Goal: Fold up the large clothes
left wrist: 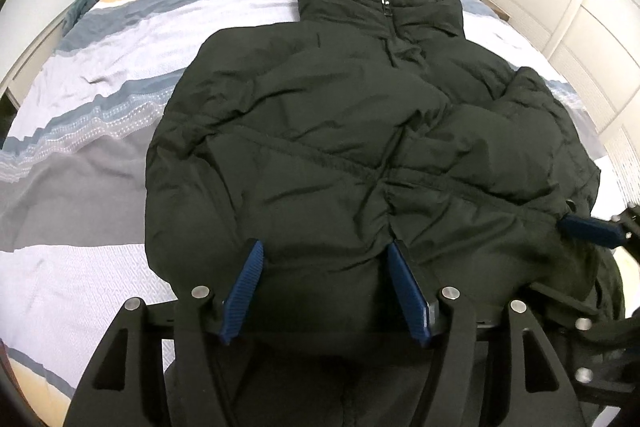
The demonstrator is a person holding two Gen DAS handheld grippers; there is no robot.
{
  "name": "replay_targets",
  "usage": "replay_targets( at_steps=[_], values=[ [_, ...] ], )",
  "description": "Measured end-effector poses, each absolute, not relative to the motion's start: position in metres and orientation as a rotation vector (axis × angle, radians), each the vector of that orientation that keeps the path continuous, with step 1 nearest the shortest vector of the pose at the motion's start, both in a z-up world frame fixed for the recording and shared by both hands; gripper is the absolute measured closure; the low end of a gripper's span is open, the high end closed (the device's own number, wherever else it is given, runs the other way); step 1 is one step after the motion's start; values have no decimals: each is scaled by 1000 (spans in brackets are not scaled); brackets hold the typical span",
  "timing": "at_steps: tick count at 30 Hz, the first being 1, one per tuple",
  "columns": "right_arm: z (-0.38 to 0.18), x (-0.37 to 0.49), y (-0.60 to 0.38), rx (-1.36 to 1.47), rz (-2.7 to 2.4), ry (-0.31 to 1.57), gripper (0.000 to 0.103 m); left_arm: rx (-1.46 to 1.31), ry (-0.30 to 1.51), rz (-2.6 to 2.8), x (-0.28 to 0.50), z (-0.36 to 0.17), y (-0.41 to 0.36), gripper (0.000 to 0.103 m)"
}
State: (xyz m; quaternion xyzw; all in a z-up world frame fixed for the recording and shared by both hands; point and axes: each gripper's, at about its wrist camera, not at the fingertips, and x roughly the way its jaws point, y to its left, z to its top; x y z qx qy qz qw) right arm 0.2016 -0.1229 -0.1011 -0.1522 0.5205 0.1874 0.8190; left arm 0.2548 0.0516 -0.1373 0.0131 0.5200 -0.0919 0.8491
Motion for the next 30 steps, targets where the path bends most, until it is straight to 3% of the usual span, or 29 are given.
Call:
replay_targets(
  at_steps=[12, 23, 30],
  values=[
    [-117, 196, -157, -299, 352, 1185, 40, 57, 1102, -188, 250, -136, 46, 38],
    [-79, 167, -189, -241, 259, 1185, 40, 32, 1105, -187, 222, -114, 57, 37],
    [-47, 138, -224, -188, 164, 1178, 40, 26, 1095, -177, 195, -94, 76, 22]
  ],
)
